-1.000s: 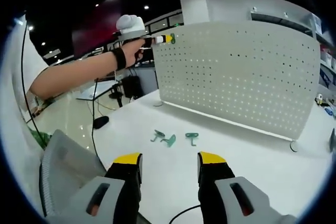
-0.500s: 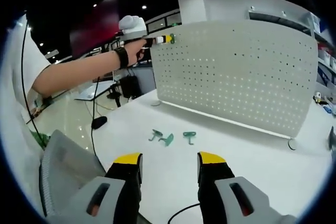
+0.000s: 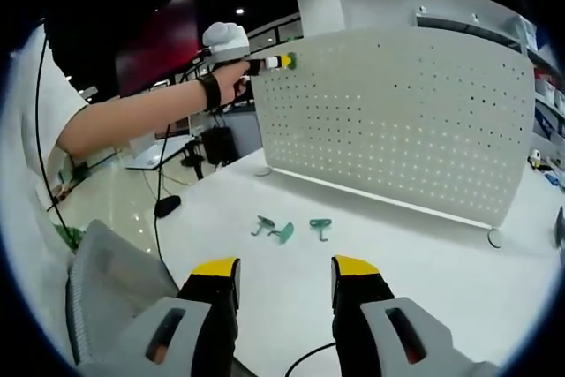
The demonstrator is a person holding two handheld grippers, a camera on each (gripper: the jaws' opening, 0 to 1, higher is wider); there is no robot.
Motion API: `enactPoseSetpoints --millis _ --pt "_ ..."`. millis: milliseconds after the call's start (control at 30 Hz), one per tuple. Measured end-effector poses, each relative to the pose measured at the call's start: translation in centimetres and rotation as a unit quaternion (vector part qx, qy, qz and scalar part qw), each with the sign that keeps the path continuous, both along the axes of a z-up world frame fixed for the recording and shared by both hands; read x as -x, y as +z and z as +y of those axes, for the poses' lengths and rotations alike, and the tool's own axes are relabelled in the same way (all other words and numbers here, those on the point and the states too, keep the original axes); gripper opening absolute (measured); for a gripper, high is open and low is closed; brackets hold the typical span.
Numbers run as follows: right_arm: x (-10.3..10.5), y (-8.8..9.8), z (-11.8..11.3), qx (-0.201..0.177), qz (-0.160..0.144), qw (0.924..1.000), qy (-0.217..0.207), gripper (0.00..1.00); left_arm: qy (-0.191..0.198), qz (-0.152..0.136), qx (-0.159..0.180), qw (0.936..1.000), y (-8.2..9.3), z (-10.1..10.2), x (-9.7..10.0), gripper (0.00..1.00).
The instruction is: Insert the hook assembly into the mounting plate slot until the hook locks in place.
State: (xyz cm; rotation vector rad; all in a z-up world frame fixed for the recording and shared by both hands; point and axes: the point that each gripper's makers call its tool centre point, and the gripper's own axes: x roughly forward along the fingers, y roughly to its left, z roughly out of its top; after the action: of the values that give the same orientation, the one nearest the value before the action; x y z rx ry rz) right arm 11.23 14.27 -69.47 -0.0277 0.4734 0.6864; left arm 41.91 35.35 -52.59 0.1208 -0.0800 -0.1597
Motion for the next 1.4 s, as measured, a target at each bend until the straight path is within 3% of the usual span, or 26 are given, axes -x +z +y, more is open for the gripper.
enactPoseSetpoints --millis 233,400,567,800,900,1400 --pt "0.0 -0.1 0.0 0.001 0.000 1.0000 -0.001 0.41 0.002 0.005 -0.003 1.0000 0.0 0.0 -0.1 0.04" --pt "0.0 -0.2 0.2 0.003 0.002 1.0000 0.002 0.41 -0.003 0.003 0.018 0.9998 0.7 0.0 -0.6 0.04" --pt "0.0 -0.1 0.2 0.001 0.001 1.0000 0.000 0.41 -0.002 0.005 -0.004 1.0000 0.9 -0.2 -1.0 0.03" --pt "0.0 -0.2 0.0 -0.001 0.003 1.0000 -0.003 0.41 -0.004 -0.010 -0.010 0.9999 1.6 -0.5 -0.7 0.06" --pt "0.0 -0.2 0.0 -0.003 0.003 1.0000 -0.003 0.41 -0.005 -0.002 -0.006 1.0000 1.2 -0.5 -1.0 0.07" --pt "-0.1 -0.1 0.3 -0.003 0.000 1.0000 0.004 0.41 -0.024 -0.001 -0.021 0.9995 0.9 -0.8 0.5 0.13"
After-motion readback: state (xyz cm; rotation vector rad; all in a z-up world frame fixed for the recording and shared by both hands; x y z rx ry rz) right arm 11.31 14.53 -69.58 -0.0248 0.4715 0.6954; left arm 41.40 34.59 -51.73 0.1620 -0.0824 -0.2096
